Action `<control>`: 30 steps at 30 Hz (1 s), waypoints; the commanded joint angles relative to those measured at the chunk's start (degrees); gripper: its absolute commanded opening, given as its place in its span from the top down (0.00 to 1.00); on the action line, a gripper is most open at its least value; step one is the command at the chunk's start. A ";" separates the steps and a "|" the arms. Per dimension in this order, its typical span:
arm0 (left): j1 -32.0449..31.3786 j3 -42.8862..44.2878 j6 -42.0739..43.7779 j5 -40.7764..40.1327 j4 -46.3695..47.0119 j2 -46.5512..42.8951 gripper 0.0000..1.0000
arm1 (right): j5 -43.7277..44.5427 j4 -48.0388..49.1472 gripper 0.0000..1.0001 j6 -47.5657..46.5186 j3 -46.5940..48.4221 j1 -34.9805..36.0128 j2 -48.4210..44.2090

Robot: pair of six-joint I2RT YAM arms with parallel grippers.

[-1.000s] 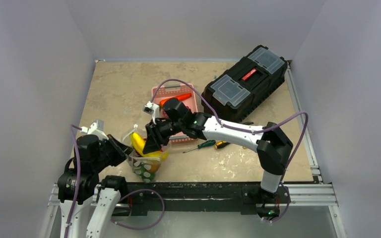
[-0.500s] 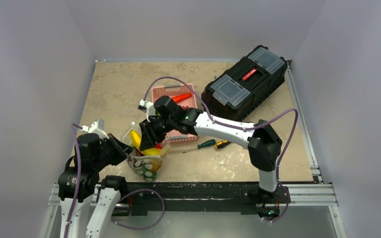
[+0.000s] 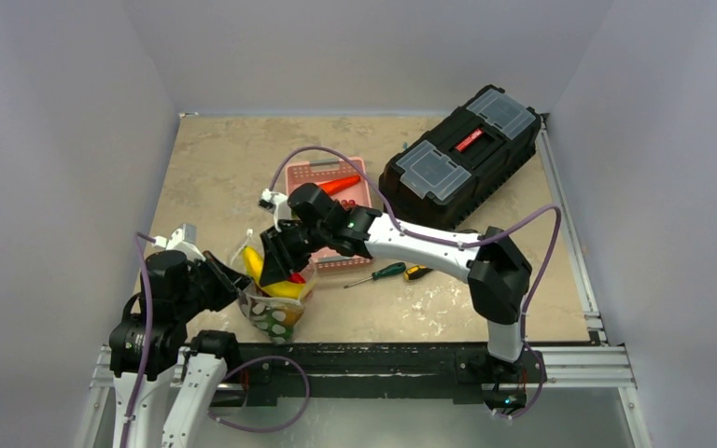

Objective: Place the food in the zip-top bag and seal the zipper
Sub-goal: Adjust the fake fruit in the zipper food storage bag.

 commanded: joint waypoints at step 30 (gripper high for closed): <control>-0.11 -0.07 -1.23 0.47 2.64 -1.57 1.00 | 4.94 42.63 0.56 50.55 -25.54 -4.21 -5.63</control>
